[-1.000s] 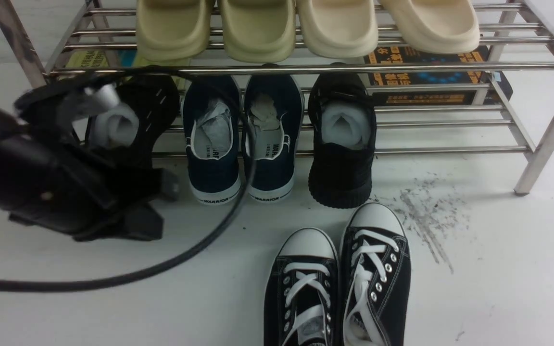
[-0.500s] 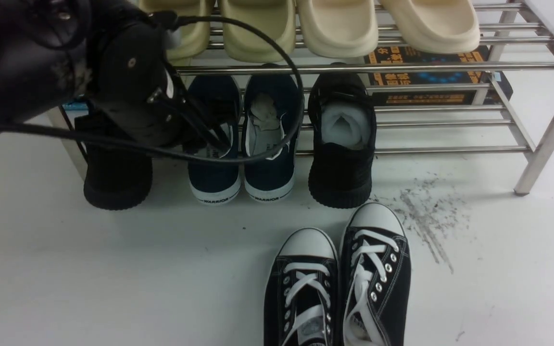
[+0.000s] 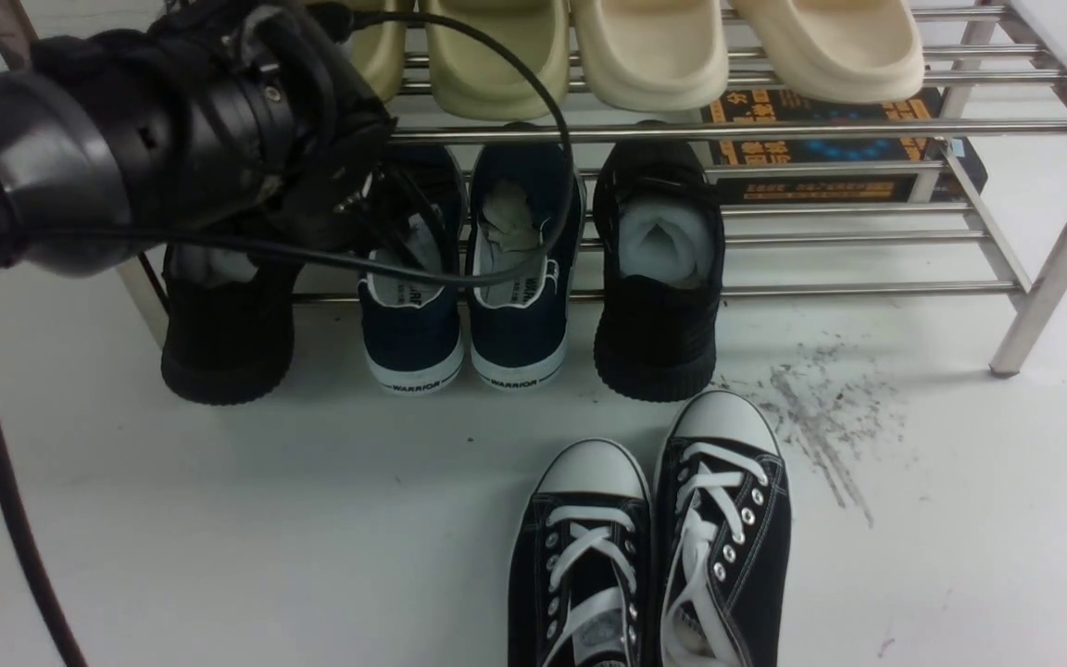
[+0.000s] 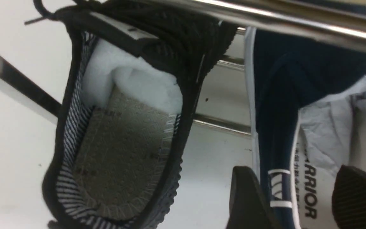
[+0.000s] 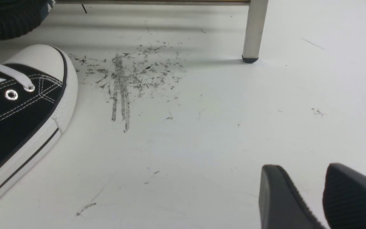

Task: Take the shoes off the shelf with your hand on the white table.
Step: 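Grasp the leftmost shoe on the bottom shelf of the shoe rack with the left gripper, then set the held shoe down on the floor in front of the rack with the left gripper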

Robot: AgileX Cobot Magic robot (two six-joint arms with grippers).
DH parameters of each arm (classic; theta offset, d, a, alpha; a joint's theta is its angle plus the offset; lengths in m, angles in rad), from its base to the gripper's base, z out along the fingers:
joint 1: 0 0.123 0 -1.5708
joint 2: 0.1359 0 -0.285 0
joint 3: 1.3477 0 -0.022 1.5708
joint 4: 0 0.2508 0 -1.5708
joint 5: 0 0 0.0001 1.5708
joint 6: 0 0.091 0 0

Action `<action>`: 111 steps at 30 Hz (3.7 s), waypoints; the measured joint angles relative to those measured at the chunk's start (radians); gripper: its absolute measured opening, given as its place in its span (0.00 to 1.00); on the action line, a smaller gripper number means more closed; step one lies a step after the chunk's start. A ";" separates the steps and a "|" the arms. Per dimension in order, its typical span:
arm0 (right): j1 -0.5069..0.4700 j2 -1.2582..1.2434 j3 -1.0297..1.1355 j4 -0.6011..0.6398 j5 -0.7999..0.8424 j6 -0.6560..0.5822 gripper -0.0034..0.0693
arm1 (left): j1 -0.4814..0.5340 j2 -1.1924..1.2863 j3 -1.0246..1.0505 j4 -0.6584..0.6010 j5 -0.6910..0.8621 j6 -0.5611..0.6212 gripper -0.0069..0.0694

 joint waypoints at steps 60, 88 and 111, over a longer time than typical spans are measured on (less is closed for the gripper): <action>0.000 0.000 0.000 -0.001 0.000 0.001 0.37 | -0.001 -0.336 0.003 -0.367 0.292 0.300 0.15; 0.000 0.000 0.000 -0.001 0.000 0.001 0.37 | -0.001 -0.771 0.752 -0.507 0.098 0.174 0.15; 0.000 0.000 0.000 -0.001 0.000 0.001 0.37 | -0.001 -0.572 0.887 -0.173 -0.206 -0.237 0.15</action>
